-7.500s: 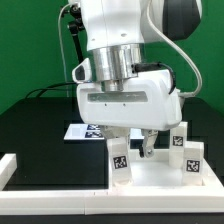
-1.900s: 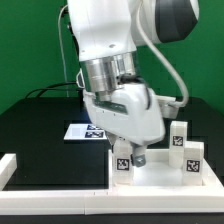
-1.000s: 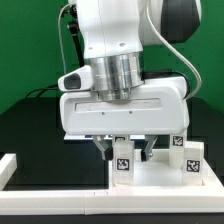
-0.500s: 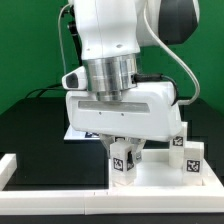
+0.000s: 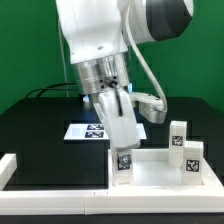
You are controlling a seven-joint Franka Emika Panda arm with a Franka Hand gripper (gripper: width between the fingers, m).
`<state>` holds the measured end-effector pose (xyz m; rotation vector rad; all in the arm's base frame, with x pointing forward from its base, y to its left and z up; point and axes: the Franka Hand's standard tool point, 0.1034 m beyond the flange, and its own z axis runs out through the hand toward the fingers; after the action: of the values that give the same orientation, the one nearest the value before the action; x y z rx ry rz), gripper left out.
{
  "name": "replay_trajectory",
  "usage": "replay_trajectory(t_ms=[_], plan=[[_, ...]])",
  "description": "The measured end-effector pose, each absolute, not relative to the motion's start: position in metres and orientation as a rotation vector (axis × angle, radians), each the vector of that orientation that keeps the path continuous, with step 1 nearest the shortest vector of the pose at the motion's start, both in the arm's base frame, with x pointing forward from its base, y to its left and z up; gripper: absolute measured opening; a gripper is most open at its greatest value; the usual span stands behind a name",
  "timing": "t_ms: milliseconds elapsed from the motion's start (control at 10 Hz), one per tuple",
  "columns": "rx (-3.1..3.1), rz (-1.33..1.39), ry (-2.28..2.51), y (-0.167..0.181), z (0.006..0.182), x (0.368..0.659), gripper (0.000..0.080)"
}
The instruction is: Assemble square table
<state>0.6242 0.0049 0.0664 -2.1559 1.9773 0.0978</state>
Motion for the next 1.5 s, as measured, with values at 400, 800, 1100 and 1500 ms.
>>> replay_trajectory(t_ms=[400,800,1100,1500], plan=[[-2.455,0.033,1.613,0.0116,0.0675,0.6252,0.0539],[-2.670,-0.036,1.244,0.0093,0.0677,0.6271,0.0648],[-2.973,-0.096,0.522,0.0077,0.0700,0.6289,0.0649],[-3.026,-0.110,0.236,0.0040,0.0683,0.6275,0.0536]])
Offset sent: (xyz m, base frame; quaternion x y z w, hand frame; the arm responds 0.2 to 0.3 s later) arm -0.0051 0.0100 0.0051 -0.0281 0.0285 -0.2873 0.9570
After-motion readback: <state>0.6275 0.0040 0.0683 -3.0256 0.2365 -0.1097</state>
